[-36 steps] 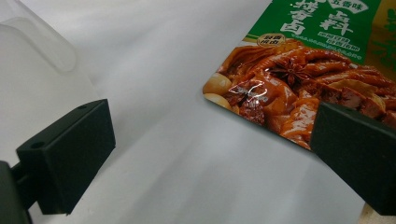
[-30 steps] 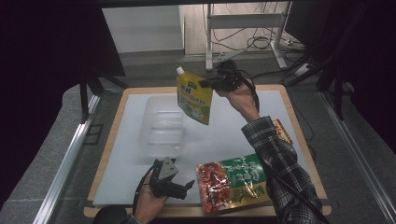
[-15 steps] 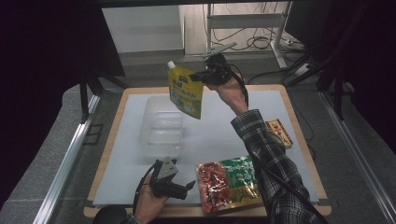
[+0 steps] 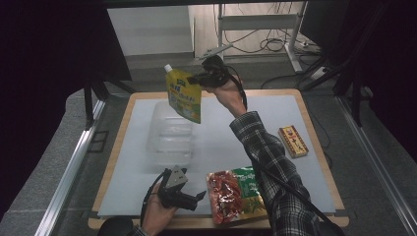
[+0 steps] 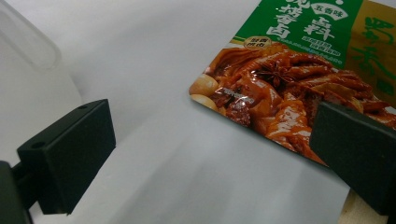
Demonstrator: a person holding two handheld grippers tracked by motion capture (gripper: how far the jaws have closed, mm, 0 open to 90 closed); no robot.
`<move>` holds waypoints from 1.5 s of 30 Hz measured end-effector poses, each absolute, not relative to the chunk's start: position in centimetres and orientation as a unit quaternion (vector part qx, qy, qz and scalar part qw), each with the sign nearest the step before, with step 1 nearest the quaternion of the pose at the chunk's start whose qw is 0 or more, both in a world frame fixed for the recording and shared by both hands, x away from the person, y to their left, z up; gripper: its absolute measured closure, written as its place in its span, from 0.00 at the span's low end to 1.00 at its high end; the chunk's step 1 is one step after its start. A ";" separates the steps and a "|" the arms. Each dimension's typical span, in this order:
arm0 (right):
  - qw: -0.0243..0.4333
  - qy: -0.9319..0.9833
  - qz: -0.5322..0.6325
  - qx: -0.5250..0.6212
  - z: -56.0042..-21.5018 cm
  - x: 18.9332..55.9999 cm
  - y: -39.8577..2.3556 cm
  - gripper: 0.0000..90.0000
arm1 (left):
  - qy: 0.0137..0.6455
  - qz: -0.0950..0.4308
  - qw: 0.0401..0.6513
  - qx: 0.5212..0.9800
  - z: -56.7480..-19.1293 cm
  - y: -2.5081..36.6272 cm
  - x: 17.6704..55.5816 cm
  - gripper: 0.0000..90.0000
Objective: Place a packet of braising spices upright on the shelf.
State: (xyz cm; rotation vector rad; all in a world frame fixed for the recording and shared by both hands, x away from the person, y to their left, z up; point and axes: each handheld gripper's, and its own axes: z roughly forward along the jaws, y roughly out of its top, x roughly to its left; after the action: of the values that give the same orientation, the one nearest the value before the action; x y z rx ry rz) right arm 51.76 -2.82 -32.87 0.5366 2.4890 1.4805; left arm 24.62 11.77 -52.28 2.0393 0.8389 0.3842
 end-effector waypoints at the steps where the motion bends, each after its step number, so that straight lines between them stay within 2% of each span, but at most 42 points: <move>1: 0.097 0.842 0.500 0.181 -33.0 51.8 -2.5 0.98 | 0.337 0.154 0.436 0.820 -52.3 11.7 24.6 0.00; 21: 0.084 0.857 0.480 0.168 -35.5 53.2 1.7 0.98 | 0.333 0.146 0.440 0.821 -52.3 11.6 24.6 0.00; 38: 0.076 0.864 0.465 0.179 -37.7 53.4 1.5 0.98 | 0.334 0.140 0.440 0.822 -52.4 11.6 24.7 0.00; 42: 0.082 0.867 0.458 0.177 -37.6 53.3 1.7 0.95 | 0.333 0.141 0.440 0.822 -52.4 11.7 24.7 0.00; 45: 0.084 0.870 0.452 0.176 -37.7 53.2 1.7 0.85 | 0.331 0.144 0.439 0.823 -52.4 11.7 24.7 0.00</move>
State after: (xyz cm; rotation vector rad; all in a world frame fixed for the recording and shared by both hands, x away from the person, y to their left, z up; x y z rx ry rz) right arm 53.19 1.70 -37.68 0.5261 2.5965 1.3493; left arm 24.73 11.71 -52.45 2.0448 0.8221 0.3576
